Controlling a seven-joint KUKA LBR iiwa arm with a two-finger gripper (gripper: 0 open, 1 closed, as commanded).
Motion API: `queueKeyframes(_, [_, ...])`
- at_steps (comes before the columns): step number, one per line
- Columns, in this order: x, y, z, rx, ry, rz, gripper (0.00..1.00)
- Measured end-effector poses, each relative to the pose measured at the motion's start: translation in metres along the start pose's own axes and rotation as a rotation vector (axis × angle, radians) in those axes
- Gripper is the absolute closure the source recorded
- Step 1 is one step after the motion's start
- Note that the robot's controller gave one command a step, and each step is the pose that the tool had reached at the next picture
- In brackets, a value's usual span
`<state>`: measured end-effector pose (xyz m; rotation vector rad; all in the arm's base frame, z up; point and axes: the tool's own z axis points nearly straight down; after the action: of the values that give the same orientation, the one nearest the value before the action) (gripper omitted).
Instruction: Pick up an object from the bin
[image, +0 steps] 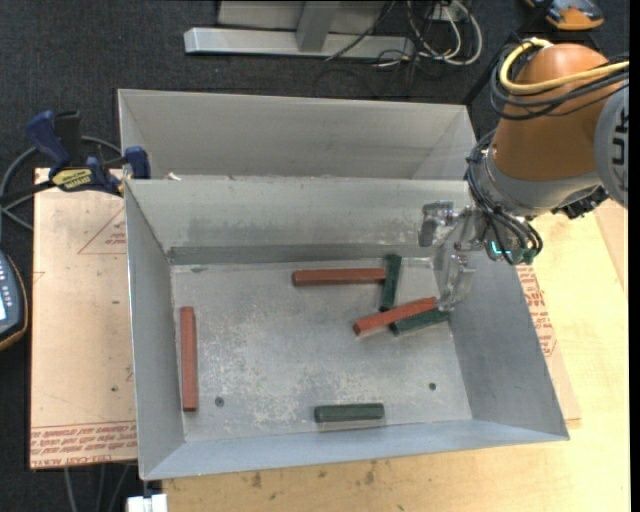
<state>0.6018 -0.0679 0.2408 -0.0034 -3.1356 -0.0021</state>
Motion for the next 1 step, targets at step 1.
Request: queueKeyframes(1, [0.0076, -0.0367, 0.1724, 0.002, -0.007, -0.330, 0.00])
